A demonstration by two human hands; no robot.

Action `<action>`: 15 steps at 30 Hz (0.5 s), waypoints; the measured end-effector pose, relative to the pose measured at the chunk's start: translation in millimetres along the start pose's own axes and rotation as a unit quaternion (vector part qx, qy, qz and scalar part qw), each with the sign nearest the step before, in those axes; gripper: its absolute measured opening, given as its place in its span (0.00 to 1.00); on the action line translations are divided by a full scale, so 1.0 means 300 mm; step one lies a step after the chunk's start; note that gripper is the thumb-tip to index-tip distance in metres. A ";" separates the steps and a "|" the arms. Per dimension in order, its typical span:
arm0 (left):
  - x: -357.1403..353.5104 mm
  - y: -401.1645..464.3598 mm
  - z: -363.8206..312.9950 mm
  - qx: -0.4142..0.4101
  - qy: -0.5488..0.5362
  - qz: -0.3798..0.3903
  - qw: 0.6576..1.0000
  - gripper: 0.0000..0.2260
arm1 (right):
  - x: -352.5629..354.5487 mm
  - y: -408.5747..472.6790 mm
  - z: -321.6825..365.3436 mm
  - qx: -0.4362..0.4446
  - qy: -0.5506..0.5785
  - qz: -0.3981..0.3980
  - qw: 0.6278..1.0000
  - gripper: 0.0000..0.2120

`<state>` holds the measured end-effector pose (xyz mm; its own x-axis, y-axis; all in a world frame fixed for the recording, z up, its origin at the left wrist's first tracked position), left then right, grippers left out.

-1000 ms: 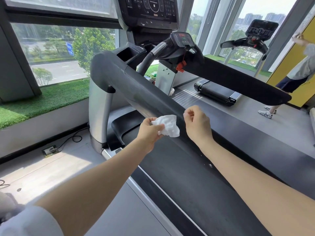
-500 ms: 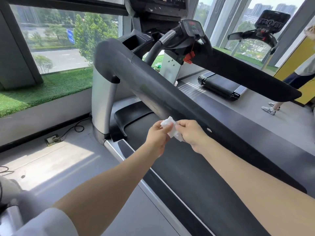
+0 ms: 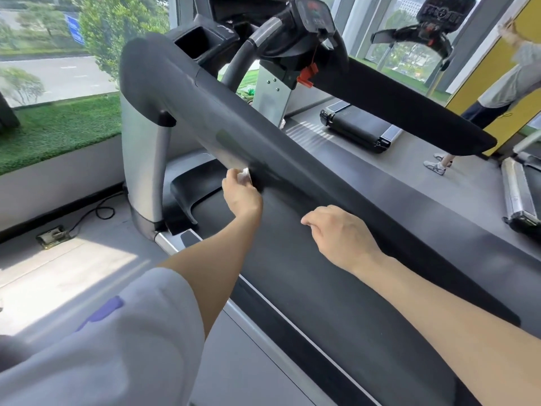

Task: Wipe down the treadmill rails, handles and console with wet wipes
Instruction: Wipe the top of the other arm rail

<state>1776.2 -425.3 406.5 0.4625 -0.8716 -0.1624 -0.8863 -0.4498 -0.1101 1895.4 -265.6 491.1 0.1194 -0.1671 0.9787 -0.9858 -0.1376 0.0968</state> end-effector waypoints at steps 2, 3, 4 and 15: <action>-0.017 -0.062 0.014 -0.010 -0.029 0.004 1.000 0.06 | -0.003 -0.019 -0.007 0.014 -0.015 -0.010 1.000 0.17; -0.025 -0.102 0.022 -0.014 -0.042 0.009 0.999 0.06 | -0.006 -0.031 -0.010 0.020 -0.022 -0.012 0.999 0.17; -0.031 -0.142 0.025 -0.021 -0.054 0.012 0.998 0.05 | -0.010 -0.044 -0.015 0.025 -0.032 -0.012 0.999 0.16; -0.095 -0.525 0.071 -0.023 -0.109 0.025 0.993 0.12 | 0.010 -0.260 -0.143 0.047 -0.043 -0.023 0.998 0.16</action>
<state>1903.0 -325.4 407.6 0.4070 -0.8326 -0.3756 -0.9062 -0.4197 -0.0517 1967.7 -213.6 494.2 0.1781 -0.2420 0.9538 -0.9640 -0.2374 0.1197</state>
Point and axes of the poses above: each hand's wrist, its own y-axis towards the middle knuckle, its own x-axis out of the back of the hand, z = x × y, the point moved 10 cm from there along y, towards the middle knuckle, and after that the axes turned 14 degrees about -y, right-handed, at the moved point
